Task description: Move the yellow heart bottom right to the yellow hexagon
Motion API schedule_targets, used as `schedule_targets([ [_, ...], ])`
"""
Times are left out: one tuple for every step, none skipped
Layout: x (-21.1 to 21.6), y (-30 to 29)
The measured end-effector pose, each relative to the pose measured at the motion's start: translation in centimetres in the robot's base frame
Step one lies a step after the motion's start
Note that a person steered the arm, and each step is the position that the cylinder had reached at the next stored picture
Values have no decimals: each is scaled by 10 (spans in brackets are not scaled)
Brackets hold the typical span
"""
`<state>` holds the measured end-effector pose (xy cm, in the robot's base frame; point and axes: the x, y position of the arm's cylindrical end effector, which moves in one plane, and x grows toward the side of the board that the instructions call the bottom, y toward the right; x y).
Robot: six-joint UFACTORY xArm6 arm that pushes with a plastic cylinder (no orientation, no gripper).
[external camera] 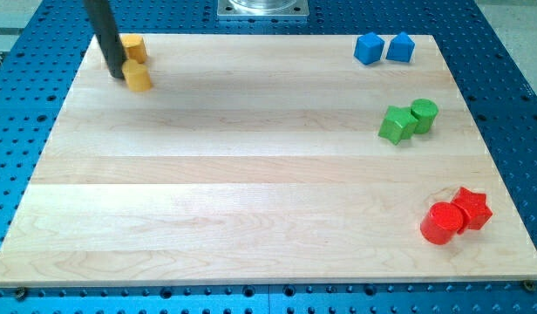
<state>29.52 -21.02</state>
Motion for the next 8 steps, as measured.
schedule_targets([
  [35,-45],
  [45,-10],
  [45,21],
  [57,2],
  [49,38],
  [31,64],
  [44,65],
  [63,-10],
])
